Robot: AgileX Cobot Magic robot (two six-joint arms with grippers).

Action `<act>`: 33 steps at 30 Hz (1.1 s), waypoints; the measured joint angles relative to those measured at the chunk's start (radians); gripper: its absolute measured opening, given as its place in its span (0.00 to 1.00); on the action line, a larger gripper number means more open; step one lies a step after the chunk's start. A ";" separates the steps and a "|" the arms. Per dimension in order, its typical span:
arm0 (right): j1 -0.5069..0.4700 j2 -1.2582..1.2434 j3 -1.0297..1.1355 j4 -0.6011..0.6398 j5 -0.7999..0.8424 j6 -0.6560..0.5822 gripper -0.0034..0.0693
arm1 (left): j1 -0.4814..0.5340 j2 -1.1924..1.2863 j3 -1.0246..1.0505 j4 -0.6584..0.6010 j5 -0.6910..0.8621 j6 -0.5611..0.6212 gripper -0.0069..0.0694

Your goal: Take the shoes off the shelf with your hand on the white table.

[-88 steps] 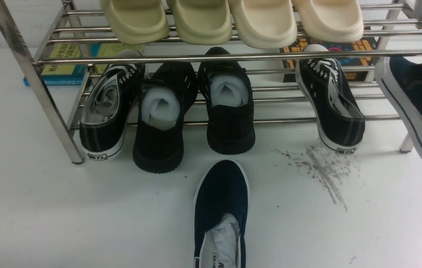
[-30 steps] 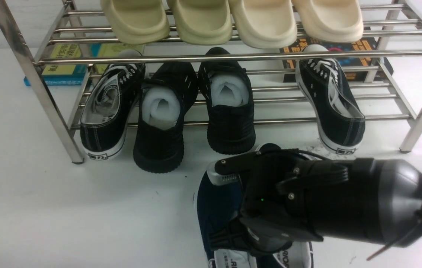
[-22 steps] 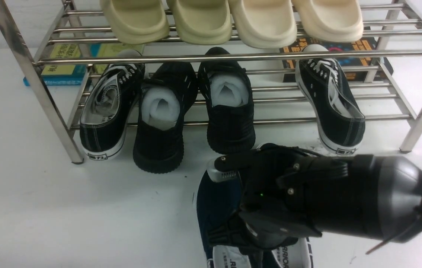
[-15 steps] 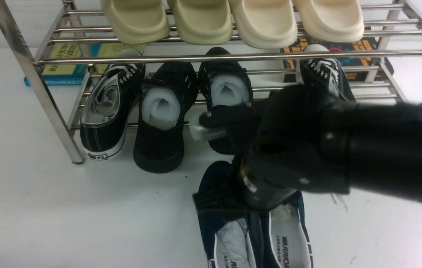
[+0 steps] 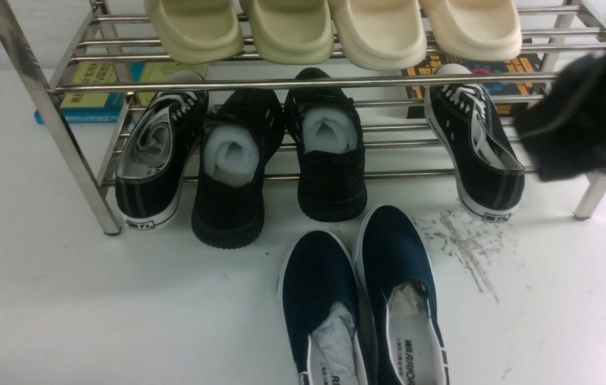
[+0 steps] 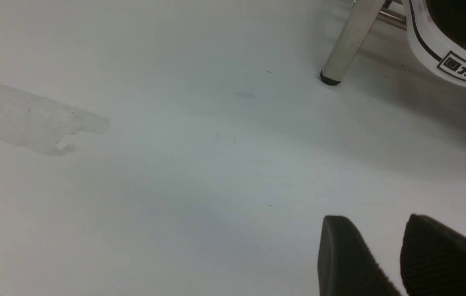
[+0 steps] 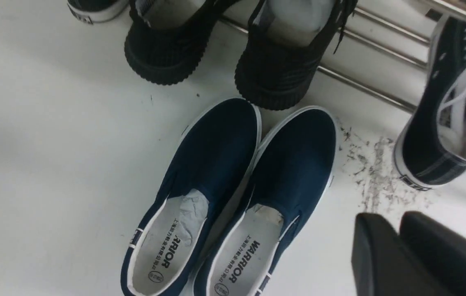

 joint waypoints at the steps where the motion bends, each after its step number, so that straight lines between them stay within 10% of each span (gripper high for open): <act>1: 0.000 -0.086 0.049 -0.007 0.001 0.000 0.06 | 0.000 0.000 0.000 0.000 0.000 0.000 0.41; 8: 0.000 -0.433 0.374 -0.059 -0.080 0.040 0.03 | 0.000 0.000 0.000 0.000 0.000 0.000 0.41; 19: 0.000 -0.767 1.021 -0.220 -0.935 0.182 0.03 | 0.000 0.000 0.000 0.000 0.000 0.000 0.41; 33: 0.000 -0.767 1.070 -0.245 -1.049 0.190 0.04 | 0.000 0.000 0.000 0.000 -0.001 0.000 0.41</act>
